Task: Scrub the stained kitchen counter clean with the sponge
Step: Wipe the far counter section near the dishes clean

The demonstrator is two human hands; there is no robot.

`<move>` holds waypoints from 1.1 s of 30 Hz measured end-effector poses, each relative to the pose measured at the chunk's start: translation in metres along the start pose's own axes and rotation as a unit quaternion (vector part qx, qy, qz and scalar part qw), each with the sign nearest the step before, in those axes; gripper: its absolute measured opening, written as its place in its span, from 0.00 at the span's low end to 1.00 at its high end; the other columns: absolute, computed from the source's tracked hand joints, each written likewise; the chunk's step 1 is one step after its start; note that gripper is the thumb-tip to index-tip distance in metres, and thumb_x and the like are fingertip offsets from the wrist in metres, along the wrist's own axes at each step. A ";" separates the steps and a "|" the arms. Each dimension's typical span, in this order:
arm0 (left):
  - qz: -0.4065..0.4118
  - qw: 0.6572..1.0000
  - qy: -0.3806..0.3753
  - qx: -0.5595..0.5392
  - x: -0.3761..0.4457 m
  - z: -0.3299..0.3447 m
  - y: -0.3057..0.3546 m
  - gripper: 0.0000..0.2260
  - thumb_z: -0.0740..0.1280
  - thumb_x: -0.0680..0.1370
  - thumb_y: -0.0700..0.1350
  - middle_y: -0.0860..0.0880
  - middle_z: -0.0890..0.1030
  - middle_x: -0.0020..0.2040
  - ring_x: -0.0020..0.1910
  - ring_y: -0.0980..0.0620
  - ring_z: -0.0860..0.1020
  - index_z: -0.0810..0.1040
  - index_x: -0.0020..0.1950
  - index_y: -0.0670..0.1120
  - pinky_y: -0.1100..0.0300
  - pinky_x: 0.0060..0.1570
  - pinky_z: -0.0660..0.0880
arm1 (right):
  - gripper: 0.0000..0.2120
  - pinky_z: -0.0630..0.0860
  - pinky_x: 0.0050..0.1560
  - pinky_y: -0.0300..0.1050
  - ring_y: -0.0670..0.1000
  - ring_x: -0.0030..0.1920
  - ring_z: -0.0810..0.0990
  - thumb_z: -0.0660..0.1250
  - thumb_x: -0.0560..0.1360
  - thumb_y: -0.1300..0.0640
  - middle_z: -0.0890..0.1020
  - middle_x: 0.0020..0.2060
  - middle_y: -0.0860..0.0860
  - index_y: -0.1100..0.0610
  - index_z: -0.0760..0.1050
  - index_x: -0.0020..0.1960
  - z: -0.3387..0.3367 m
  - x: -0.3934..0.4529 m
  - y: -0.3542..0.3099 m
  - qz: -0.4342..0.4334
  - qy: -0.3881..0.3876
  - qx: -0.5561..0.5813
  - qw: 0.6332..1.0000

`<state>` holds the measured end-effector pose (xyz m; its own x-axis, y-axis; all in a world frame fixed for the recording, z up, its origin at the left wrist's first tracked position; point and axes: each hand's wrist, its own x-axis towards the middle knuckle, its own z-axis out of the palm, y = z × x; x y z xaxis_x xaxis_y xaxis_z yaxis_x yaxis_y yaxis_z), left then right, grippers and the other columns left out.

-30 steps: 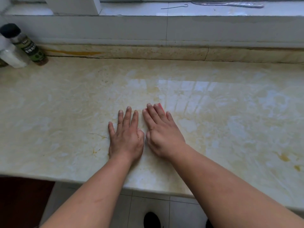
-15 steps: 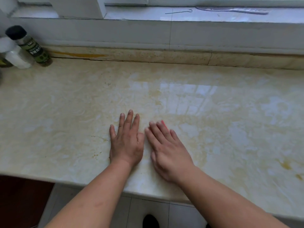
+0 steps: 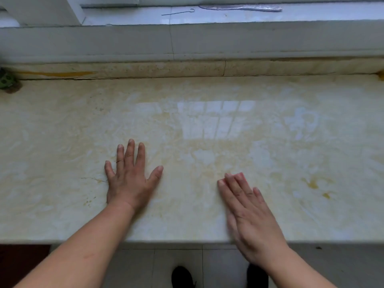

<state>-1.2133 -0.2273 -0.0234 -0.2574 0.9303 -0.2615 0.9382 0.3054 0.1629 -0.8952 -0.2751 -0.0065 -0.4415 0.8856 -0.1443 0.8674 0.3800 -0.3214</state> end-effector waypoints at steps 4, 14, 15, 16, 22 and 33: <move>-0.002 1.000 -0.006 0.010 -0.001 0.000 0.000 0.44 0.37 0.72 0.76 0.55 0.28 0.82 0.80 0.52 0.27 0.34 0.83 0.56 0.37 0.78 0.34 | 0.31 0.56 0.77 0.63 0.47 0.81 0.42 0.46 0.79 0.46 0.45 0.82 0.42 0.47 0.50 0.82 -0.032 -0.040 0.121 0.199 0.030 -0.011 0.980; -0.014 1.000 -0.011 0.015 0.001 0.003 -0.001 0.44 0.38 0.71 0.76 0.58 0.27 0.81 0.79 0.55 0.26 0.34 0.83 0.58 0.39 0.79 0.35 | 0.35 0.43 0.79 0.54 0.51 0.80 0.35 0.43 0.77 0.45 0.40 0.81 0.49 0.53 0.44 0.83 -0.023 -0.009 0.076 0.249 0.049 0.023 0.967; -0.016 1.000 -0.012 0.016 0.001 0.003 -0.001 0.44 0.38 0.71 0.77 0.58 0.27 0.80 0.79 0.55 0.26 0.34 0.83 0.58 0.39 0.79 0.35 | 0.34 0.41 0.80 0.54 0.50 0.80 0.33 0.44 0.78 0.46 0.38 0.81 0.48 0.52 0.43 0.82 -0.016 0.004 0.052 0.195 0.039 0.030 0.980; -0.017 1.000 -0.013 0.017 0.002 0.002 -0.001 0.44 0.38 0.71 0.77 0.58 0.27 0.80 0.79 0.55 0.26 0.34 0.83 0.58 0.39 0.79 0.35 | 0.33 0.40 0.80 0.54 0.51 0.80 0.33 0.45 0.79 0.47 0.38 0.81 0.47 0.51 0.43 0.82 -0.009 0.017 0.029 0.141 0.028 0.031 0.989; -0.023 0.999 -0.019 0.025 0.001 0.000 0.004 0.44 0.38 0.71 0.76 0.57 0.27 0.81 0.79 0.55 0.26 0.35 0.83 0.58 0.39 0.79 0.35 | 0.31 0.35 0.78 0.51 0.46 0.78 0.30 0.48 0.81 0.50 0.35 0.80 0.42 0.46 0.41 0.82 -0.010 0.052 0.002 -0.019 -0.010 0.009 1.000; -0.029 0.998 -0.037 0.045 0.000 -0.003 0.008 0.43 0.33 0.71 0.74 0.54 0.20 0.77 0.76 0.51 0.21 0.26 0.79 0.54 0.38 0.78 0.33 | 0.36 0.63 0.71 0.70 0.65 0.78 0.55 0.46 0.76 0.45 0.56 0.80 0.62 0.61 0.57 0.79 -0.065 0.067 0.138 0.317 0.042 -0.011 0.947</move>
<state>-1.2063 -0.2239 -0.0195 -0.2971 0.8930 -0.3382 0.9401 0.3356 0.0603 -0.7900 -0.1463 0.0000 0.1889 0.9557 -0.2258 0.9572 -0.2306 -0.1751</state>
